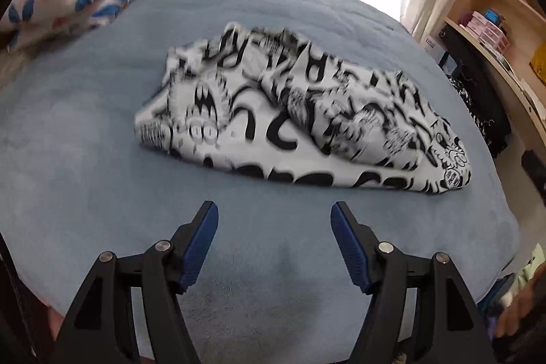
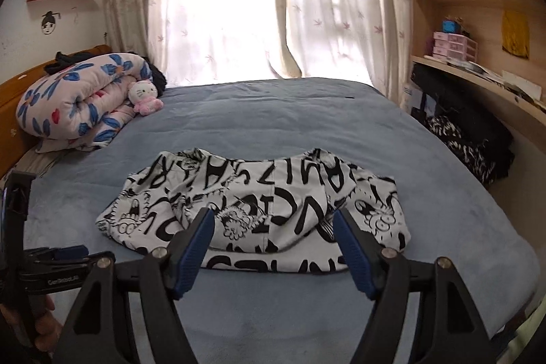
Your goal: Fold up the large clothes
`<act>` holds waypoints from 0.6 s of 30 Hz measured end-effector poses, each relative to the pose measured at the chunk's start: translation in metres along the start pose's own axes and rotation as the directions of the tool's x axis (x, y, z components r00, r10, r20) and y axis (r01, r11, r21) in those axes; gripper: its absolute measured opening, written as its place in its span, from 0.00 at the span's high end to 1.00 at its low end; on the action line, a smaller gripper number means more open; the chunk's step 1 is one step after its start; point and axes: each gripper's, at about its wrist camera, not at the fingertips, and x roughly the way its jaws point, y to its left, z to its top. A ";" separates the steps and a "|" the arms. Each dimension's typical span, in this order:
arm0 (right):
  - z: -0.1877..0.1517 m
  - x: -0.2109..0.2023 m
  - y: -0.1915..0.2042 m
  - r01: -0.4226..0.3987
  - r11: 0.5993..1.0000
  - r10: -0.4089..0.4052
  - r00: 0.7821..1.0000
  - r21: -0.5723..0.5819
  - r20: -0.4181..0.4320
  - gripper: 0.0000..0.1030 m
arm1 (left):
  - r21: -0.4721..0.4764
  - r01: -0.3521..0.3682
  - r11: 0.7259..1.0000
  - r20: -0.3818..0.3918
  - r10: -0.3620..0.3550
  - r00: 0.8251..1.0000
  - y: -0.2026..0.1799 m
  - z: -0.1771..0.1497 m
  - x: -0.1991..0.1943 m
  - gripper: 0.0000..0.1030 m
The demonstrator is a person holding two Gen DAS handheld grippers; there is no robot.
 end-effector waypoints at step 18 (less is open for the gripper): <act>-0.020 0.102 0.009 -0.074 0.995 0.079 0.994 0.063 -0.081 0.30 | -0.380 0.232 0.896 0.071 -0.222 0.973 0.093 0.037 0.121 0.35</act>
